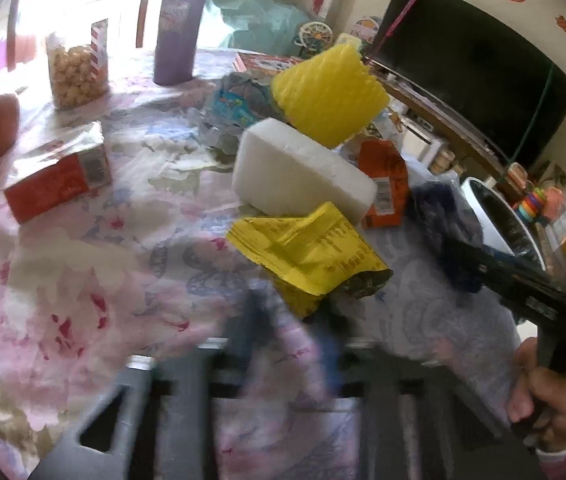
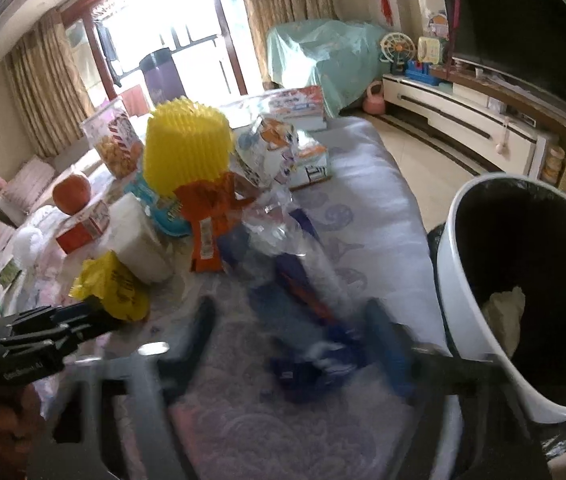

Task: Collect trash
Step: 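Grasp the yellow snack bag with the left tool while the right tool grasps the clear blue bag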

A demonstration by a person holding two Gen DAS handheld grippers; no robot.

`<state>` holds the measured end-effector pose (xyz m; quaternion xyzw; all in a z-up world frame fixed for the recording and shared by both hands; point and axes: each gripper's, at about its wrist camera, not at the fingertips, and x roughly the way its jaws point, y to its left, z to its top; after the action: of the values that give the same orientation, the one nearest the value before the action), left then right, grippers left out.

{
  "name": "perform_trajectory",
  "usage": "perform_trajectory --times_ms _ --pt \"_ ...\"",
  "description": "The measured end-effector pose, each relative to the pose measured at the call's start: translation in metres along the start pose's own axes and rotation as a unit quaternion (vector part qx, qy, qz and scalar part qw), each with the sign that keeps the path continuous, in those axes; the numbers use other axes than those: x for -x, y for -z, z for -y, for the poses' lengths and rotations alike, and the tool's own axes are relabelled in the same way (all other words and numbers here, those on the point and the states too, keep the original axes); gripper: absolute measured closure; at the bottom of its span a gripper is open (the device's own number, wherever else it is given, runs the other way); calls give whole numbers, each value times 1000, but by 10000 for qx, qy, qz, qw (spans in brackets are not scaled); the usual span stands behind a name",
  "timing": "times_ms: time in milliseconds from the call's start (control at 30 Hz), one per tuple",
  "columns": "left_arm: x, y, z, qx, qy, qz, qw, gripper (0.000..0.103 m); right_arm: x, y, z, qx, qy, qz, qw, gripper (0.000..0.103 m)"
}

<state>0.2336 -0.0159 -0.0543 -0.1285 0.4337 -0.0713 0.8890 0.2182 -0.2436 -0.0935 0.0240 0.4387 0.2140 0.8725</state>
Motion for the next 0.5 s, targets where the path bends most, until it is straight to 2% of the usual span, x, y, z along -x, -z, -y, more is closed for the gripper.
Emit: perform_trajectory --times_ms 67,167,500 --pt "0 1 0 -27 51 17 10000 100 0 1 5 -118 -27 -44 9999 61" --pt "8 3 4 -175 47 162 9997 103 12 4 12 -316 -177 107 9993 63" --pt "29 16 20 -505 249 205 9982 103 49 23 15 -574 -284 279 9976 63"
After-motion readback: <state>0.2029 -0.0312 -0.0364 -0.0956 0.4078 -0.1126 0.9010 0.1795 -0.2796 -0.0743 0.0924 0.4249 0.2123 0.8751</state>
